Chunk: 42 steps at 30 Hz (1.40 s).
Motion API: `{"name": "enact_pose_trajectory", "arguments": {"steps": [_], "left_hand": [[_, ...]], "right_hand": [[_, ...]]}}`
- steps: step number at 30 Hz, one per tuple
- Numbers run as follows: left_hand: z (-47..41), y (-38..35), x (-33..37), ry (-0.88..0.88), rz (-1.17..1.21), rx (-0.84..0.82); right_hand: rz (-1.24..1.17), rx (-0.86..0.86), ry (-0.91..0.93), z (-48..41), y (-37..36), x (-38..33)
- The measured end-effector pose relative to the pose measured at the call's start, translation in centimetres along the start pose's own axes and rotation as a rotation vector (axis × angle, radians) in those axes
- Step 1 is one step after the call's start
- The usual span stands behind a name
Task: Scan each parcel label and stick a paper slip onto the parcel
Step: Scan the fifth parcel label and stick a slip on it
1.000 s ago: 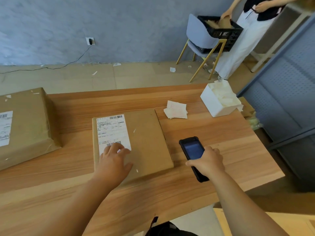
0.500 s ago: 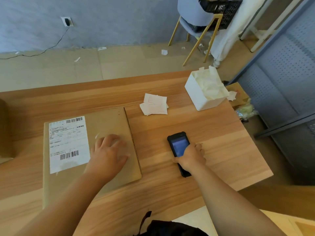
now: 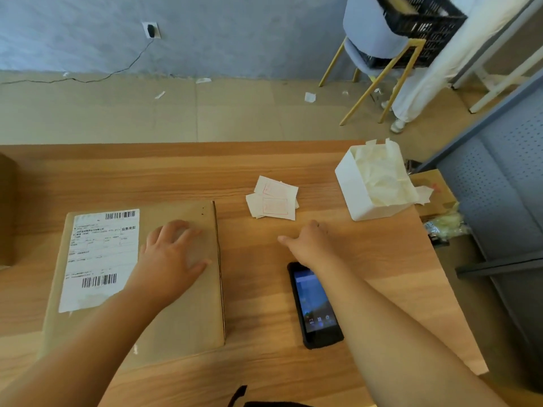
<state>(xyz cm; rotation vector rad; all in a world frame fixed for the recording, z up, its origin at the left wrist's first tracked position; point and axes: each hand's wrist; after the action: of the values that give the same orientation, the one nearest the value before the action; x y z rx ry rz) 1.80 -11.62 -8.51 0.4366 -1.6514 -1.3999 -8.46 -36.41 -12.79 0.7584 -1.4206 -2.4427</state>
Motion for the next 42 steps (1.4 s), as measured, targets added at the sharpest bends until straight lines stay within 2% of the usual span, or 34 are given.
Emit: {"name": "enact_pose_trajectory", "arguments": {"steps": [5, 15, 21, 25, 28, 32, 35, 38, 42], "left_hand": [[-0.1, 0.2, -0.1, 0.018, -0.025, -0.054], [0.6, -0.8, 0.1, 0.006, 0.011, 0.024], [0.8, -1.0, 0.2, 0.019, 0.007, 0.030], [1.0, -0.7, 0.5, 0.046, 0.028, 0.019], [1.2, -0.2, 0.6, 0.066, 0.099, 0.027], [2.0, 1.1, 1.2, 0.055, 0.202, 0.096], [3.1, 2.3, 1.6, 0.108, 0.357, 0.155], [4.0, 3.7, 1.6, 0.219, 0.550, 0.091], [5.4, 4.8, 0.6, 0.247, 0.617, -0.005]], "right_hand": [[-0.103, 0.009, -0.006, -3.9, -0.5, -1.8], [-0.274, 0.025, -0.174, -6.1, -1.5, -2.1], [-0.330, -0.020, -0.146, -5.4, -0.7, -0.8], [-0.626, 0.022, -0.146, -3.4, 0.0, -0.5], [-0.837, 0.011, -0.099, -1.1, 1.1, -1.0], [-1.009, -0.118, -0.015, 2.4, 2.8, -2.0], [-0.969, -0.216, 0.130, 4.9, 3.7, -2.9], [-0.835, -0.333, 0.270, 7.3, 4.1, -4.0], [-0.689, -0.428, 0.377, 10.5, 3.6, -5.9]]}}
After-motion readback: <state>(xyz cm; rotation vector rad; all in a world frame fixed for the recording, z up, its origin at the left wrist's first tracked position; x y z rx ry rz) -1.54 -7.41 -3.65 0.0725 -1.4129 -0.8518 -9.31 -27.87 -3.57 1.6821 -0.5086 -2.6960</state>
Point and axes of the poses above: each hand's wrist, its own z-axis away from the middle knuckle, its own y-axis out of the back of the hand, x = y × z, and after that the axes turned 8 degrees about x, right-handed
